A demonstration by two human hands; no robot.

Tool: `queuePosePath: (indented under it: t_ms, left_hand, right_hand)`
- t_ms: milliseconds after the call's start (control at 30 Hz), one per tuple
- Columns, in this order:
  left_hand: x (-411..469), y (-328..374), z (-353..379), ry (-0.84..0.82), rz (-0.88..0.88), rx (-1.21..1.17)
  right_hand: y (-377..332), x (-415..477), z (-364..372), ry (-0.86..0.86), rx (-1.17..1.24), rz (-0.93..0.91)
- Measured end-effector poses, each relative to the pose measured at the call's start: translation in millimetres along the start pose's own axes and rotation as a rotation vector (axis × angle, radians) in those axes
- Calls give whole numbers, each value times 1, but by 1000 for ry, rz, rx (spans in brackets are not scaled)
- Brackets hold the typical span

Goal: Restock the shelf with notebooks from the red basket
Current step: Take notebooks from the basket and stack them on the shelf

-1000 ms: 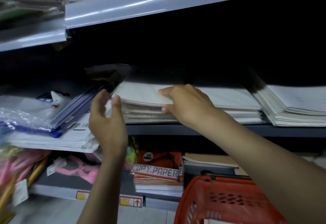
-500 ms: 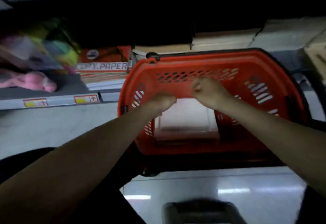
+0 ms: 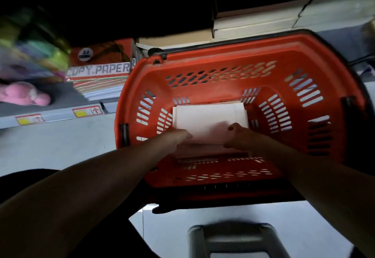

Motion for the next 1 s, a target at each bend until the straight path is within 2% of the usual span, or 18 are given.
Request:
queuePosePath:
  t_ms: [167, 233, 333, 367, 433, 500, 567, 667, 733, 867, 933, 1000]
  left_hand:
    - [3, 15, -15, 109, 133, -58]
    - [-9, 26, -13, 118, 229, -10]
    - [-60, 64, -12, 86, 607, 340]
    - [-79, 79, -12, 48, 740, 459]
    - [-117, 106, -19, -14, 917, 605]
    - [-149, 132, -37, 2, 1053, 634]
    - [-179, 151, -61, 9, 1168, 496]
    - [-220, 172, -97, 27, 1301, 134]
    - [-235, 176, -116, -57, 1287, -6]
    - [-245, 166, -146, -224, 1176, 74]
    - [-254, 165, -157, -226, 1165, 1]
    - [-265, 174, -170, -172, 1192, -214]
  right_hand:
    - [22, 2, -2, -55, 202, 88]
    - [18, -2, -13, -11, 309, 76]
    - [-4, -20, -60, 262, 277, -117]
    - [-12, -29, -73, 284, 260, -182]
    - [-20, -45, -89, 211, 219, -260]
    - [-25, -65, -101, 164, 175, -317]
    - [-42, -90, -122, 257, 202, -431]
    - [-75, -139, -160, 422, 326, -607]
    - [-98, -176, -182, 518, 374, -703]
    - [-151, -232, -215, 638, 511, -922]
    - [-179, -254, -230, 662, 604, -994]
    - [-205, -274, -245, 757, 631, -1041]
Point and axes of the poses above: each hand's wrist, its own x-axis towards the middle knuckle, its own z-axis out of the palm, y = z × x, the point moved 5 cm from there along x, towards the middle knuckle, and after that the axes turned 3 degrees about -x, right-handed, at the moved point
